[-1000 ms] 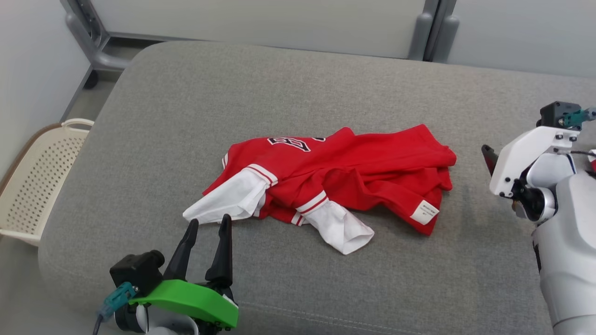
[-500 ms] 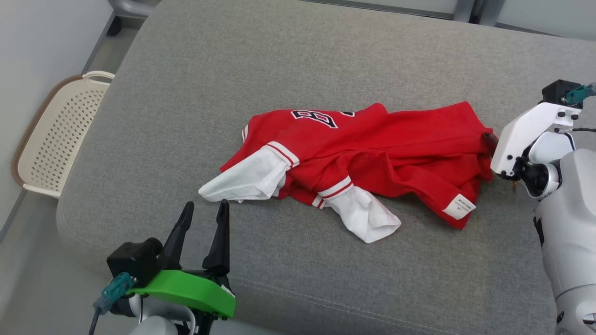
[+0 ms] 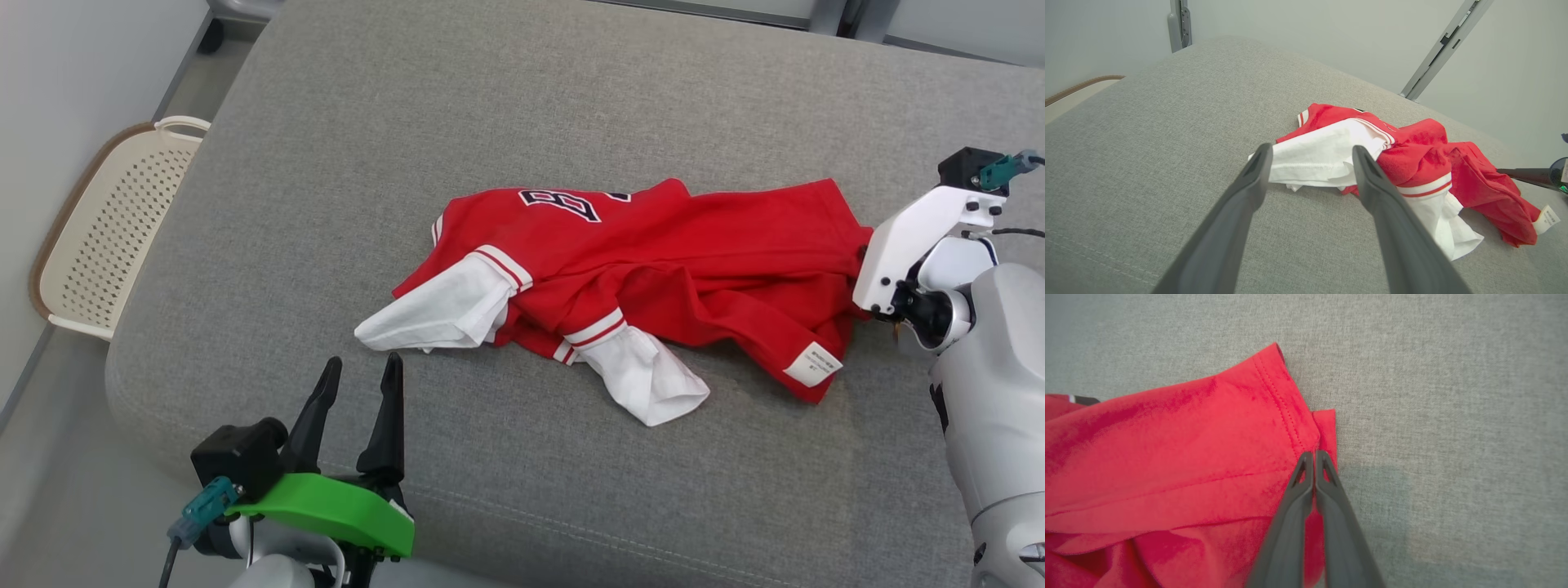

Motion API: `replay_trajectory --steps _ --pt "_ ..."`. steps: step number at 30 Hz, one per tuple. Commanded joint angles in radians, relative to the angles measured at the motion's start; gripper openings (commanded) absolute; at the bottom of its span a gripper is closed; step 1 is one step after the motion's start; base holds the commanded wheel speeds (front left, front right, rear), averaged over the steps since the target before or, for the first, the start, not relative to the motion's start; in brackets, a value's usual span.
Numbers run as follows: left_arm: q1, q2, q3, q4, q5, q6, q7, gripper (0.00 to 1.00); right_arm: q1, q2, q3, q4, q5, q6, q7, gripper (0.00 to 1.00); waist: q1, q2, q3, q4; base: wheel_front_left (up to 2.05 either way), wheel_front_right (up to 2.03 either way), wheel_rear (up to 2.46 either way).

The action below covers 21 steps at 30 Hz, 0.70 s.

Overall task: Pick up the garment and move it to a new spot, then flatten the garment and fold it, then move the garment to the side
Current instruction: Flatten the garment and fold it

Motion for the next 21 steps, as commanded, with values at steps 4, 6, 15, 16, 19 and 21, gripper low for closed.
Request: replay_trajectory --steps 4,6,15,16,19,21 --pt "-0.020 -0.003 0.000 0.007 -0.004 -0.003 0.000 1.00 -0.019 0.004 0.019 -0.025 0.022 0.000 -0.029 0.00 -0.0001 -0.0001 -0.015 -0.013 0.00 0.00 0.00" --pt "-0.018 -0.004 -0.001 0.013 -0.005 -0.003 0.002 1.00 -0.016 0.018 0.033 -0.053 0.063 0.000 -0.030 0.00 -0.0001 -0.0001 -0.027 -0.020 0.00 0.00 0.00" --pt "0.017 0.009 0.013 0.014 -0.018 0.008 0.002 1.00 0.121 -0.017 0.131 -0.377 0.244 0.000 0.056 0.00 -0.0001 -0.0001 -0.083 -0.078 0.00 0.00 0.00" --pt "0.022 0.010 0.014 0.014 -0.021 0.008 0.003 1.00 0.149 -0.023 0.136 -0.425 0.262 0.000 0.076 0.00 -0.0001 -0.0001 -0.090 -0.087 0.00 0.00 0.00" --pt "0.029 0.011 0.014 0.009 -0.025 0.013 0.005 1.00 0.238 -0.044 0.129 -0.570 0.294 0.000 0.124 0.00 -0.0001 -0.0001 -0.111 -0.111 0.00 0.00 0.00" --pt "0.038 0.015 0.013 0.006 -0.028 0.017 0.007 1.00 0.299 -0.051 0.108 -0.650 0.290 0.000 0.153 0.00 -0.0001 -0.0001 -0.123 -0.127 0.00 0.00 0.00"
